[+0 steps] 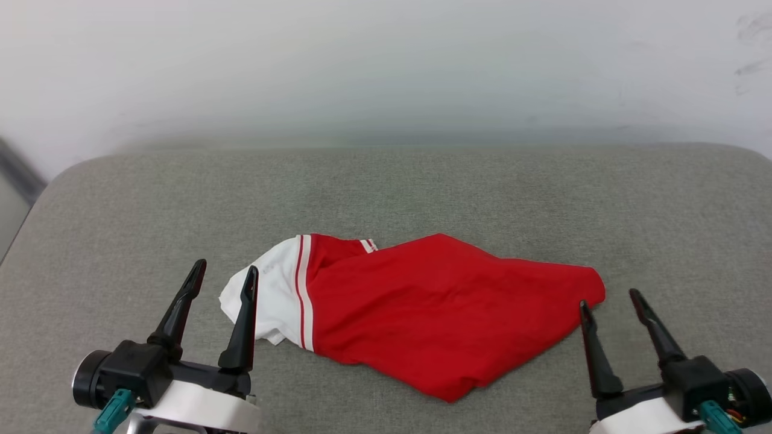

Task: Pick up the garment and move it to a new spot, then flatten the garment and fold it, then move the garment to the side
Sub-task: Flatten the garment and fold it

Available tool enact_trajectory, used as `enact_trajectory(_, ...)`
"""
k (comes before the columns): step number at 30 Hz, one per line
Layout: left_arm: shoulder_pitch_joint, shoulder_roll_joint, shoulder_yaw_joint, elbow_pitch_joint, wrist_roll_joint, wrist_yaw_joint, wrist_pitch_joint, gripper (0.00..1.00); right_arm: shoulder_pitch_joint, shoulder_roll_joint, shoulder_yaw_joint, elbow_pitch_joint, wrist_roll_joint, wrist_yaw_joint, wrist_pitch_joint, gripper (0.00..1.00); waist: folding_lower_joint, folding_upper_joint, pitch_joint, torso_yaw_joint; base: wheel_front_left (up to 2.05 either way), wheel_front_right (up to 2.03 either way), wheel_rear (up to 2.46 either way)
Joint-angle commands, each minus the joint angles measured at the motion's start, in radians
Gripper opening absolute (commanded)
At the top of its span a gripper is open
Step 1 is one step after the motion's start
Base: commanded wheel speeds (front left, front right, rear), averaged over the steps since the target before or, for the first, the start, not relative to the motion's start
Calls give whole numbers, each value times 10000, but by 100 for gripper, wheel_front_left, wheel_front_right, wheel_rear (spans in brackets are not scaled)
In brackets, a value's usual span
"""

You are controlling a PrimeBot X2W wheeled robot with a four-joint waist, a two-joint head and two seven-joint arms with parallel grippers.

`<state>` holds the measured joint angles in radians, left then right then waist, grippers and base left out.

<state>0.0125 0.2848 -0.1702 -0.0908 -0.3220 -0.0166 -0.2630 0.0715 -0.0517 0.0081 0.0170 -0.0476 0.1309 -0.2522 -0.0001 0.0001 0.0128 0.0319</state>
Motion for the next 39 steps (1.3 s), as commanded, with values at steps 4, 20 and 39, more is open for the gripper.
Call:
enact_trajectory(4, 134, -348, 308, -112, 313, -281, -23, 100, -162, -271, 402, 119, 145, -3, 1274, 100, 1, -1, 111, 202, 0, 0, 0)
enact_trajectory(20, -654, -1232, 652, 264, 805, -1058, -23, 100, -2677, -4231, 3553, -566, 4012, -5, 10010, 100, 1, -1, 1263, 1198, 0, 0, 0)
enact_trajectory(39, -1180, -1311, 530, 391, 806, -1138, -24, 100, -3471, -4941, 4886, 1531, 4935, -3, 10234, 85, 1, -1, 2079, 2177, 0, 0, 0)
